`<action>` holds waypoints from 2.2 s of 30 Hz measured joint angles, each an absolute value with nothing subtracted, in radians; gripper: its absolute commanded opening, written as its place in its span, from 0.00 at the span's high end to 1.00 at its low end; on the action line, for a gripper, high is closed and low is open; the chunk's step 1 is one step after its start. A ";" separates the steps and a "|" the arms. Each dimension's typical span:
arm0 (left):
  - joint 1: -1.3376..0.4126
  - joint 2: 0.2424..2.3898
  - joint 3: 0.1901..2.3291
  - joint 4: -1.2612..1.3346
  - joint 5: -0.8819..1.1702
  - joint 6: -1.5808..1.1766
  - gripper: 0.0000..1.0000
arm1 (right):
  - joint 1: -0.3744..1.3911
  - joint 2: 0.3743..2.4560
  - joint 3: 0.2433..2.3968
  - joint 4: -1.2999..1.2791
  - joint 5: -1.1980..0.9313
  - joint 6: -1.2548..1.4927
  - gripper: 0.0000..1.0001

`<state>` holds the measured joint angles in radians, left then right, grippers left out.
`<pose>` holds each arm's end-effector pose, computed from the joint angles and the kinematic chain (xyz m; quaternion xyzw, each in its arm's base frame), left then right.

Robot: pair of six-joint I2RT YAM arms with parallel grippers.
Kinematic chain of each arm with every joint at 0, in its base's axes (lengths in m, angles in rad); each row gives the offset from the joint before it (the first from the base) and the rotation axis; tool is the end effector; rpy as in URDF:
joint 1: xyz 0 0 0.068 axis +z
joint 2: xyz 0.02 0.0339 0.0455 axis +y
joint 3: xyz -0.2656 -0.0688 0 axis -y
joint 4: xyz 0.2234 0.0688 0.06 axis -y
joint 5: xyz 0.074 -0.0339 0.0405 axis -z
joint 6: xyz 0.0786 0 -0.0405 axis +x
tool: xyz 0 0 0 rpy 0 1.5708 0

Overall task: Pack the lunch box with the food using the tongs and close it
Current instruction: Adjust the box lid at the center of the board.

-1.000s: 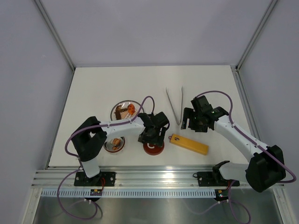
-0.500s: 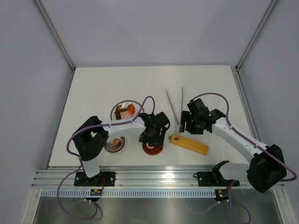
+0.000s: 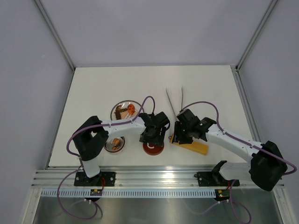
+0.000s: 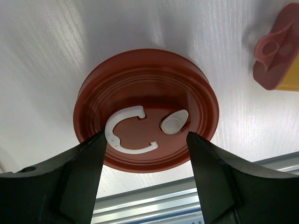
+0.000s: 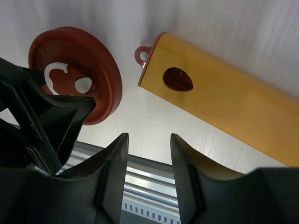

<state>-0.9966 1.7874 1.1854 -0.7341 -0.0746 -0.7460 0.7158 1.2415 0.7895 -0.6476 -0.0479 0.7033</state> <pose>0.1845 -0.2744 0.1476 0.1197 0.9852 -0.0657 0.1037 0.1715 0.1541 0.1853 -0.0117 0.9720 0.1697 0.1619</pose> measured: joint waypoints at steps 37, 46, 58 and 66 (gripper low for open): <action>-0.948 1.641 1.140 -0.672 -0.019 -0.765 0.54 | 0.793 1.393 0.735 -0.431 -0.099 0.836 0.77; -0.873 1.549 1.016 -0.649 -0.017 -0.784 0.90 | 0.825 1.445 0.739 -0.441 -0.091 0.829 0.79; -0.854 1.549 0.992 -0.633 0.041 -0.777 0.87 | 0.871 1.550 0.809 -0.453 -0.087 0.815 0.81; -0.852 1.553 0.992 -0.632 0.054 -0.776 0.74 | 0.872 1.487 0.812 -0.463 -0.021 0.821 0.75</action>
<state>-0.8516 1.5532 0.9920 -0.6323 0.0536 -0.7761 0.8719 1.4868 0.8116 -0.4625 -0.0212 0.8211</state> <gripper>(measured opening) 0.219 0.205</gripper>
